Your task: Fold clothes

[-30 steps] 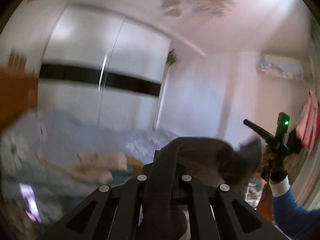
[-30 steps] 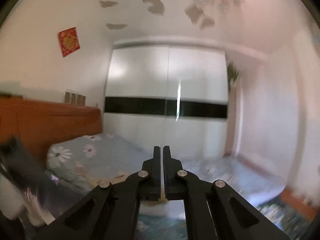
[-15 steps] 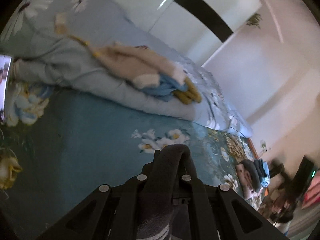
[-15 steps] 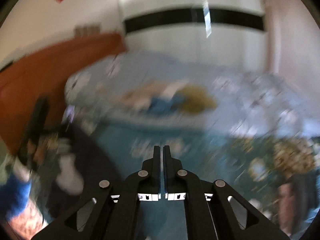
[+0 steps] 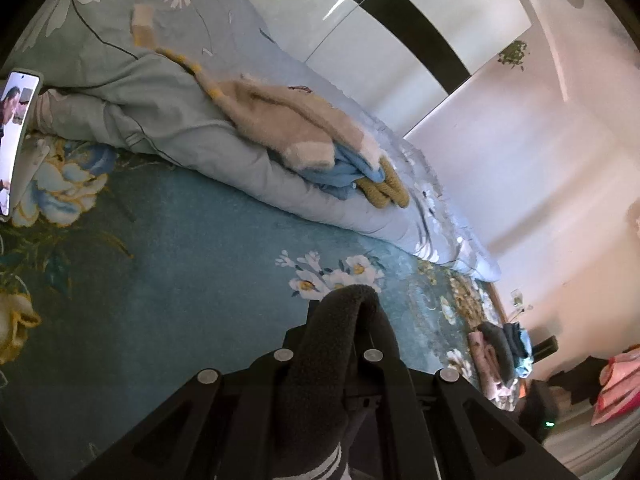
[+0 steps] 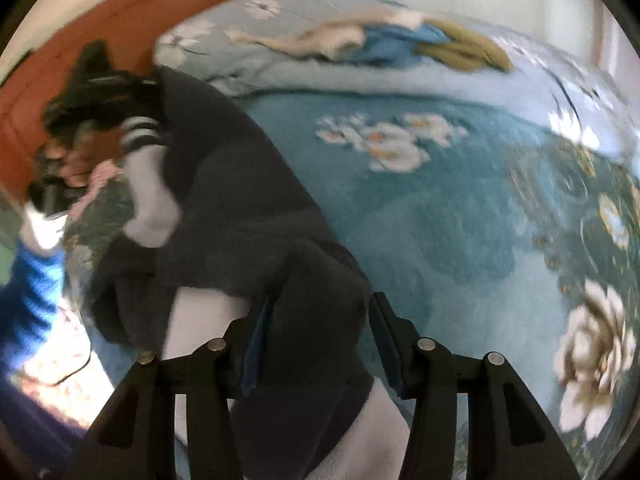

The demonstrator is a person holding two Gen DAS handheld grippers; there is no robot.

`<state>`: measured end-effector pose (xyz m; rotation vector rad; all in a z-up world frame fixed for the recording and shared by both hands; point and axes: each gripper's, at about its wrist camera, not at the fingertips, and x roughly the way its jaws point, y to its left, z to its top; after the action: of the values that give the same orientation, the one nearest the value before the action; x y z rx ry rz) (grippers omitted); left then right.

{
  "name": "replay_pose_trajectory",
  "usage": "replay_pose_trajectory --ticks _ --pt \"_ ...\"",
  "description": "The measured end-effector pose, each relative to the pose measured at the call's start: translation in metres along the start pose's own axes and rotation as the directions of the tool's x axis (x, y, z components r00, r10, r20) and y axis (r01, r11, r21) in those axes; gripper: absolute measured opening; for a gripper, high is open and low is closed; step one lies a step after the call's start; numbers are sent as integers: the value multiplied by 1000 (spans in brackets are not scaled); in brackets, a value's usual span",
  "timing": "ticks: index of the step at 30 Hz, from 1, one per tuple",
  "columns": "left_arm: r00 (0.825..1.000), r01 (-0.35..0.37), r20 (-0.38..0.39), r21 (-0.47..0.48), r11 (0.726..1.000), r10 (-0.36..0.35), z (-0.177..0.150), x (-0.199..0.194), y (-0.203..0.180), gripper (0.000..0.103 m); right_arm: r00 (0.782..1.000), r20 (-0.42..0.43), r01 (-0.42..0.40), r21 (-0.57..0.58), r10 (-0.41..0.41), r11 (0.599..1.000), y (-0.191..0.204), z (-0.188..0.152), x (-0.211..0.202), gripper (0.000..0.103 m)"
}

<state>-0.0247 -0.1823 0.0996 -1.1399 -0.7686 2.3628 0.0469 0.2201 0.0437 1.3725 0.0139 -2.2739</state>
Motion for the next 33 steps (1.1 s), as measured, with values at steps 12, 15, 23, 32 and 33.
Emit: replay_pose_trajectory --ticks 12,15,23,32,33 --pt "973 106 184 185 977 -140 -10 -97 -64 6 865 468 67 249 -181 966 -55 19 -161 6" --pt "949 142 240 258 956 -206 -6 -122 -94 6 796 564 112 224 -222 968 -45 33 -212 6" --pt "881 151 349 433 889 -319 -21 -197 -148 6 629 734 219 149 -256 964 13 23 -313 6" --pt "824 161 382 550 819 -419 -21 -250 -192 6 506 823 314 102 -258 944 65 -11 -369 6" --pt "827 170 373 549 819 -421 -17 -248 -192 6 509 821 310 104 -258 945 63 -9 -370 6"
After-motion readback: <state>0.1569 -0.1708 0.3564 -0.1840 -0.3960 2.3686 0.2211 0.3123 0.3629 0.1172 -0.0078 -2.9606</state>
